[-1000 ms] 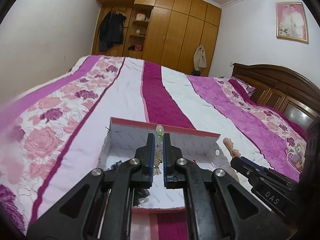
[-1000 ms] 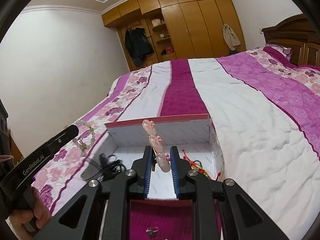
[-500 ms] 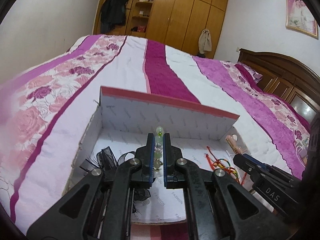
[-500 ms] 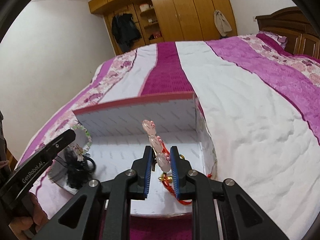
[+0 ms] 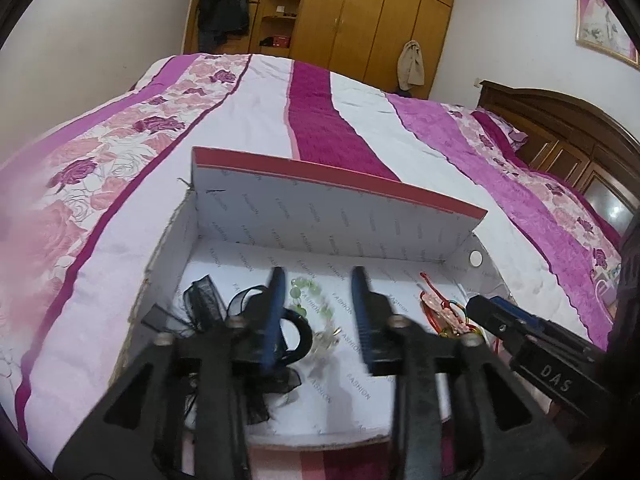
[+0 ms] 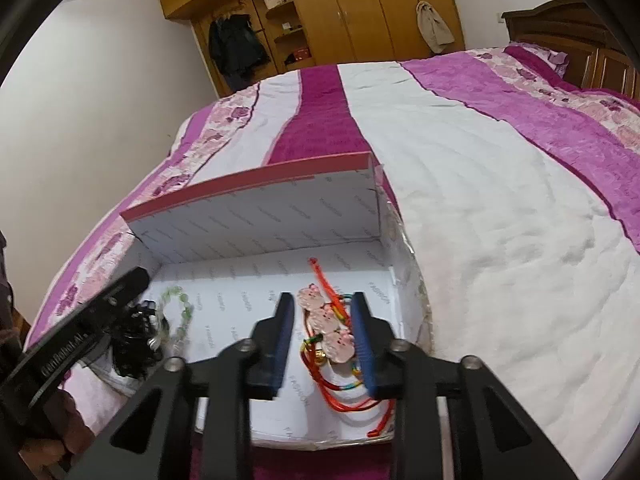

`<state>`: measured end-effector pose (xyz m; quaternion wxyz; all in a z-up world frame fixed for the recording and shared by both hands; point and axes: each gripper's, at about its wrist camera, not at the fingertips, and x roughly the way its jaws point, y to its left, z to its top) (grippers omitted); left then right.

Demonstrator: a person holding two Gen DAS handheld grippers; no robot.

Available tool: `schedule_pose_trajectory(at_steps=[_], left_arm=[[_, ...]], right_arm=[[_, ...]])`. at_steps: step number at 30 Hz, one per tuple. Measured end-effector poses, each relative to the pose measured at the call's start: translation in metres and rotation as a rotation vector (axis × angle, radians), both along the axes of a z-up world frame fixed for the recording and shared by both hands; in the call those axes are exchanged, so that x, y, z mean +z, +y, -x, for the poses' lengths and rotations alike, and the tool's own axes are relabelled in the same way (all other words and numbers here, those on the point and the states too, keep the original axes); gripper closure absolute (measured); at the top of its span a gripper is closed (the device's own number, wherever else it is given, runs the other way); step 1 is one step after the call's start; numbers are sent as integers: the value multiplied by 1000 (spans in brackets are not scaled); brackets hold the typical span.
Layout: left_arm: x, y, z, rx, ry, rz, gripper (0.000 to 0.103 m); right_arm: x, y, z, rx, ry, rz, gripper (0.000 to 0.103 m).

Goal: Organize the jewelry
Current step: 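Open both grippers to drop the green bracelet and pink clip into the box, then move both grippers back to the gold pearl jewelry on the quilt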

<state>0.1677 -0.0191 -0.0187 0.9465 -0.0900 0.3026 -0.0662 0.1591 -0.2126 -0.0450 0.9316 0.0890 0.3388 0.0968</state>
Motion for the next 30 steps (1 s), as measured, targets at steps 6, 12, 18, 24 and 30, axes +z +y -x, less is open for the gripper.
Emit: schedule_pose_trajectory(at_steps=[6,12,18,24,30], left_arm=[[8,1,12,-14,15,4,73],[21,-1,32,-34,10,-2,73],[34,3,52,-32,-14,11,72],[46,10,71,-10,-44,13,73],[60,20,93,15,-48,-15,73]], right_arm=[[12,-1,13,33,-28,-28,54],[24,-2,31,33,-40,-52,53],[39,-4,55,31,-67,-77,53],[52,-5,78,33,-90,-85,53],[63,-4,101,43,-110,-93,53]])
